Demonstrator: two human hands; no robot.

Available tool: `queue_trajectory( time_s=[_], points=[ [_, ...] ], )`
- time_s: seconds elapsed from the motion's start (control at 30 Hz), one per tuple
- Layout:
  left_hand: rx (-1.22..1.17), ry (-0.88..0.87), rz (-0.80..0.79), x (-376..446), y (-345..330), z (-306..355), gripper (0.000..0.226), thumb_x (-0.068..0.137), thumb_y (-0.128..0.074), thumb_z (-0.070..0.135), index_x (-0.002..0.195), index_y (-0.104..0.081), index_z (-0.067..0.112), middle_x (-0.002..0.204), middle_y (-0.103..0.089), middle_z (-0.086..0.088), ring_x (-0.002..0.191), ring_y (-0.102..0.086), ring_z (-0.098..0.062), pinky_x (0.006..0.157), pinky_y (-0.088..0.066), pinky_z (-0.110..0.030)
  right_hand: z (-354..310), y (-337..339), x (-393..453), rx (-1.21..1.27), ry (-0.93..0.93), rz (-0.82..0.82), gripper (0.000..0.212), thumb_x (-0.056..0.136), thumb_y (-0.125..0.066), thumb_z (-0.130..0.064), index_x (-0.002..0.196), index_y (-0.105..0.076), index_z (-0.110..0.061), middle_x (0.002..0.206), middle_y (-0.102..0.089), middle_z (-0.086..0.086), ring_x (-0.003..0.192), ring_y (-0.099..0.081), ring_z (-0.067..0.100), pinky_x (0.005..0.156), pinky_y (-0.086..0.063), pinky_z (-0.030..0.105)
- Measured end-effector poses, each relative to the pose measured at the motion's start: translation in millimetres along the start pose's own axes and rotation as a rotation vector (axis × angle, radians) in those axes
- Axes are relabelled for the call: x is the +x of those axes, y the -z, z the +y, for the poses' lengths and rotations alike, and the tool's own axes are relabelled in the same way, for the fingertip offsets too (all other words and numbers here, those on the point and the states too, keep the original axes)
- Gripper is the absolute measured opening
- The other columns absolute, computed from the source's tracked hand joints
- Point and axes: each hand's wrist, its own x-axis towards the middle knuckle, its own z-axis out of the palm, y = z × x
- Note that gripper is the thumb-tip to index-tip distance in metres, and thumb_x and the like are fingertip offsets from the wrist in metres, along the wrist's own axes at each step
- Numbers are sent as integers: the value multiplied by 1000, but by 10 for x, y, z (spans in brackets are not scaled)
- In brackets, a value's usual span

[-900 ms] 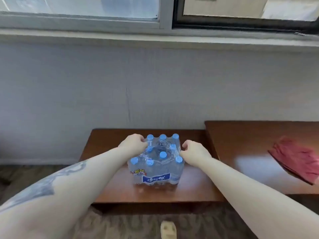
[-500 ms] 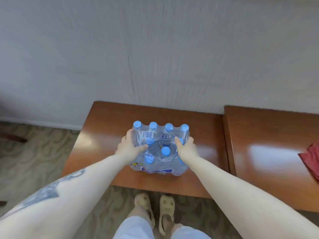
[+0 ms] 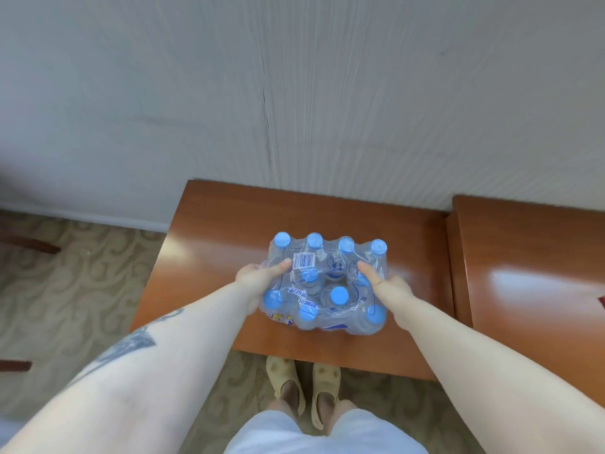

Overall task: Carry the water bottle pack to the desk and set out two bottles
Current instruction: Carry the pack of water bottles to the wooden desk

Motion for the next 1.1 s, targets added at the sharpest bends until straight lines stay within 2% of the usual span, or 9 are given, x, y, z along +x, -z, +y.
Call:
queue_trajectory(
  time_s=[0.1, 0.2, 0.3, 0.4, 0.5, 0.77, 0.87, 1.0, 1.1],
  points=[
    [75, -11, 14, 3, 32, -56, 69, 66, -82, 52, 113, -60, 7, 102, -72, -6, 87, -70, -22, 69, -53, -32, 13, 26, 14, -10, -14, -24, 71, 59, -66, -76, 96, -50, -18, 88, -56, 0, 80, -53, 20, 75, -39, 33],
    [77, 6, 13, -60, 79, -148, 63, 61, -84, 55, 102, -64, 11, 87, -75, -3, 74, -73, -17, 57, -54, -25, 30, 16, 5, -52, -3, -55, 75, 58, -67, -76, 102, -54, -16, 99, -56, 3, 90, -52, 23, 78, -39, 33],
    [55, 55, 51, -141, 197, -331, 72, 54, -86, 56, 103, -66, 8, 94, -75, -7, 88, -70, -23, 84, -55, -36, -33, -22, -19, -104, 13, -117, 86, 56, -69, -75, 113, -57, -11, 110, -60, 6, 94, -53, 24, 81, -40, 33],
    [-89, 81, 160, -344, 345, -635, 83, 50, -89, 53, 112, -64, 2, 99, -73, -8, 91, -68, -24, 78, -54, -34, -143, -160, -133, -177, 45, -169, 90, 53, -72, -73, 116, -56, -11, 101, -58, 4, 89, -53, 24, 78, -41, 34],
    [-230, 107, 295, -677, 514, -998, 88, 45, -90, 56, 110, -64, 1, 104, -72, -10, 96, -67, -26, 88, -53, -39, -177, -400, -338, -253, 115, -220, 89, 43, -74, -75, 104, -59, -10, 93, -64, 4, 81, -61, 24, 75, -48, 35],
    [-697, 191, 630, -2055, 712, -2322, 64, 52, -90, 48, 94, -70, 4, 78, -77, -5, 70, -72, -19, 56, -51, -28, 137, -1286, -1232, -575, 350, -508, 86, 40, -72, -78, 88, -65, -7, 81, -70, 5, 73, -68, 24, 74, -56, 36],
    [-882, 237, 768, -2611, 640, -2909, 66, 52, -90, 47, 98, -68, 5, 80, -76, -4, 65, -70, -16, 46, -46, -24, 360, -1625, -1732, -728, 464, -628, 93, 36, -69, -82, 90, -65, -7, 86, -71, 7, 79, -68, 27, 81, -57, 40],
    [-1137, 275, 966, -3419, 438, -3826, 65, 49, -91, 46, 96, -68, 7, 79, -76, -5, 65, -71, -18, 49, -47, -25, 940, -2035, -2583, -883, 568, -794, 83, 32, -73, -78, 78, -60, -10, 82, -69, 4, 75, -68, 25, 76, -57, 37],
    [-1289, 292, 1094, -4011, 149, -4478, 62, 46, -91, 48, 91, -74, 9, 73, -77, -4, 61, -72, -19, 52, -51, -26, 1510, -2231, -3196, -978, 640, -870, 79, 40, -69, -81, 69, -57, -8, 76, -65, 3, 72, -66, 24, 72, -58, 37]
  ],
)
